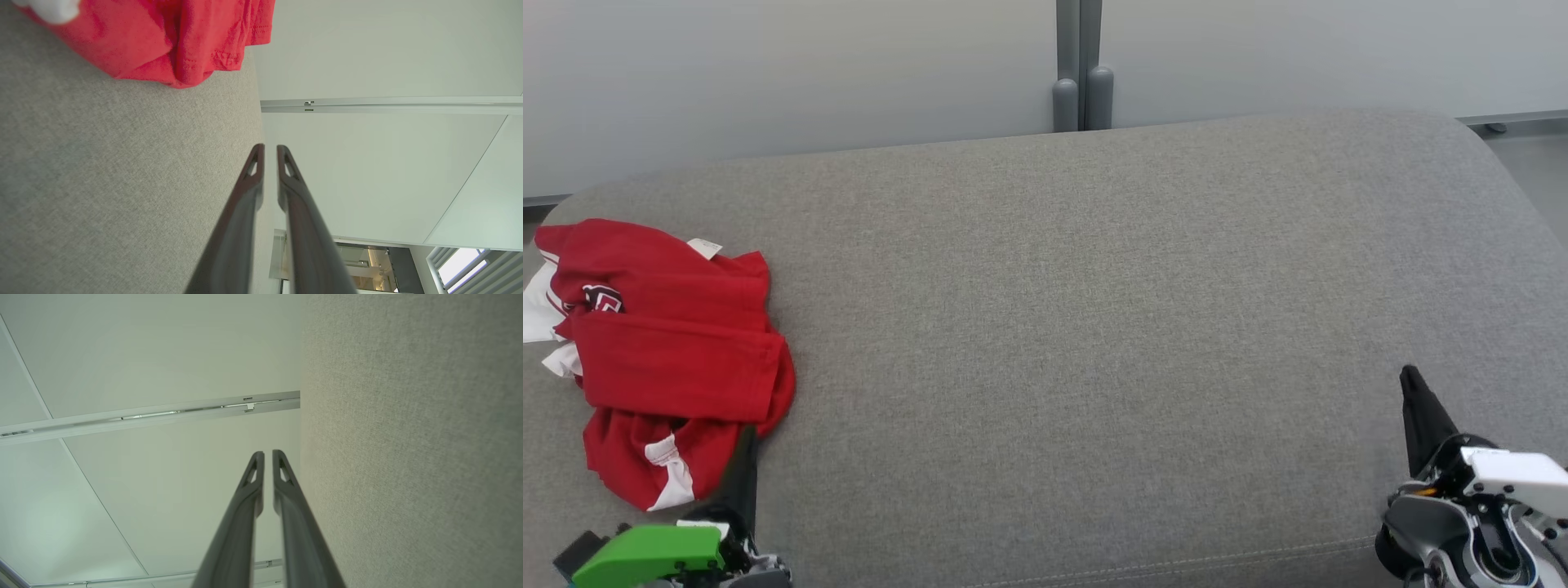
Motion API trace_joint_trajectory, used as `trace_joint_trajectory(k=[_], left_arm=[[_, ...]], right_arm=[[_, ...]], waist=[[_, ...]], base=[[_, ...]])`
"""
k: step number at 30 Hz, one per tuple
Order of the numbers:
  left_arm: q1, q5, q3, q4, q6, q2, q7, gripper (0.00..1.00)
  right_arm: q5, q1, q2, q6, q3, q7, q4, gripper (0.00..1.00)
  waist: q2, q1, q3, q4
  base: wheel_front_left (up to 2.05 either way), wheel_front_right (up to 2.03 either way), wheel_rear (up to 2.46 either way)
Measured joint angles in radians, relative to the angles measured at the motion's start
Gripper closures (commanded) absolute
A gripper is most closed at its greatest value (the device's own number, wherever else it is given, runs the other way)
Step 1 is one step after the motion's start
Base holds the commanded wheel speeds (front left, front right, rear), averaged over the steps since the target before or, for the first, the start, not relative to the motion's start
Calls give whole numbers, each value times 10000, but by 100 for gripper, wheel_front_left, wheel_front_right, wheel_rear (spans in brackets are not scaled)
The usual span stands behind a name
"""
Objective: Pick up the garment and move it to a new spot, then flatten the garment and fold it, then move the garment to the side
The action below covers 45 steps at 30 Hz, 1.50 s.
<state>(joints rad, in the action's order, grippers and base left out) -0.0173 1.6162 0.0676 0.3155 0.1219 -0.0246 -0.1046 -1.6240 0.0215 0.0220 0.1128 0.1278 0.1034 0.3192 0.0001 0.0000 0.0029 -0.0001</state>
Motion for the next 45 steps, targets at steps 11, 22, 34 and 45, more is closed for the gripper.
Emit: trace_joint_trajectory(k=[11,22,34,45], left_arm=[[226,-138,-230,67,-2,98,278,0],[215,-1156,-422,-201,-4,86,648,0],[112,-3507,-541,-880,-270,48,1066,0],[111,-5883,-872,-1390,-704,-77,1421,0]], right_arm=[[96,-250,-92,0,-261,-242,128,0],[1308,-212,-63,-36,-456,-629,-61,0],[3517,-89,92,-268,-826,-1047,-648,0],[6000,12,410,-535,-1590,-1417,-1118,0]], waist=[[0,0,3,1],[0,0,2,4],[0,0,5,4],[0,0,12,20]], base=[[0,0,0],[0,0,0],[0,0,0],[0,0,0]])
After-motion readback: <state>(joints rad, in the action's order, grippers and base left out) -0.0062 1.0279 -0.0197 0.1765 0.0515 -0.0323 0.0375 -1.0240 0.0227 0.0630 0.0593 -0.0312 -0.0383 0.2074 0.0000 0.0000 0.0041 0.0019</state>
